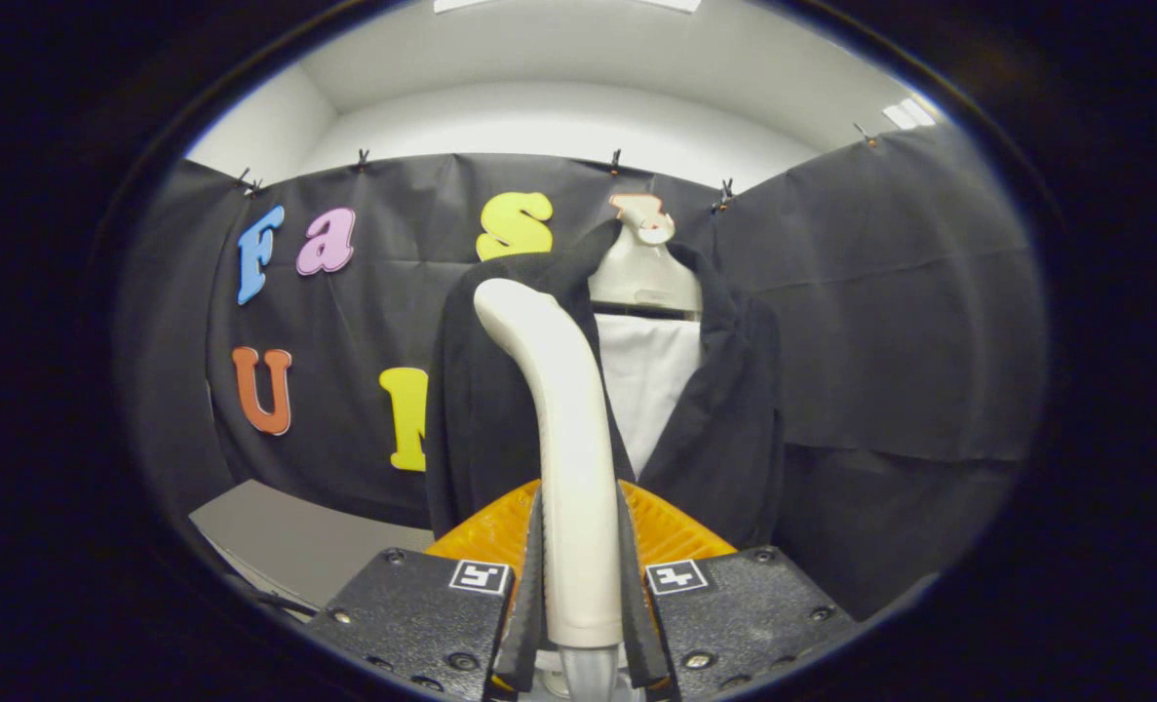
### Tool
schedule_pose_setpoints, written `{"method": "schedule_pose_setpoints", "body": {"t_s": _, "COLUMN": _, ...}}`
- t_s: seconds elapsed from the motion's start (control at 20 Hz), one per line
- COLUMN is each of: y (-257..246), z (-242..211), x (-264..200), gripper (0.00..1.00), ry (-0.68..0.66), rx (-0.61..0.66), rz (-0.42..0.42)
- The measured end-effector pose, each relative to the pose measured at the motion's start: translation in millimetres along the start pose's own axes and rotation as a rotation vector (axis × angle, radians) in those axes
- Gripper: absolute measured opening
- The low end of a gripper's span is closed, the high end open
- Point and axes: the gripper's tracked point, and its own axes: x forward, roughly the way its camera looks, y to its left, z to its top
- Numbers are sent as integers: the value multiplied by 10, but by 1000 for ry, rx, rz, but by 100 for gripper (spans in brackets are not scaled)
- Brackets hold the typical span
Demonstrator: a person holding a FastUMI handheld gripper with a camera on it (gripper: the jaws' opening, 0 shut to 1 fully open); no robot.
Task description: Iron the clothes twice with a garment steamer, once on the left side and once on the right side.
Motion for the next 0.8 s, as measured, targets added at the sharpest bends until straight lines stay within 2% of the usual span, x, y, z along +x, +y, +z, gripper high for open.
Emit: {"method": "schedule_pose_setpoints", "body": {"t_s": 0.8, "y": -332, "z": -1042, "x": 7, "gripper": 38, "ry": 185, "rx": -30, "rz": -53}}
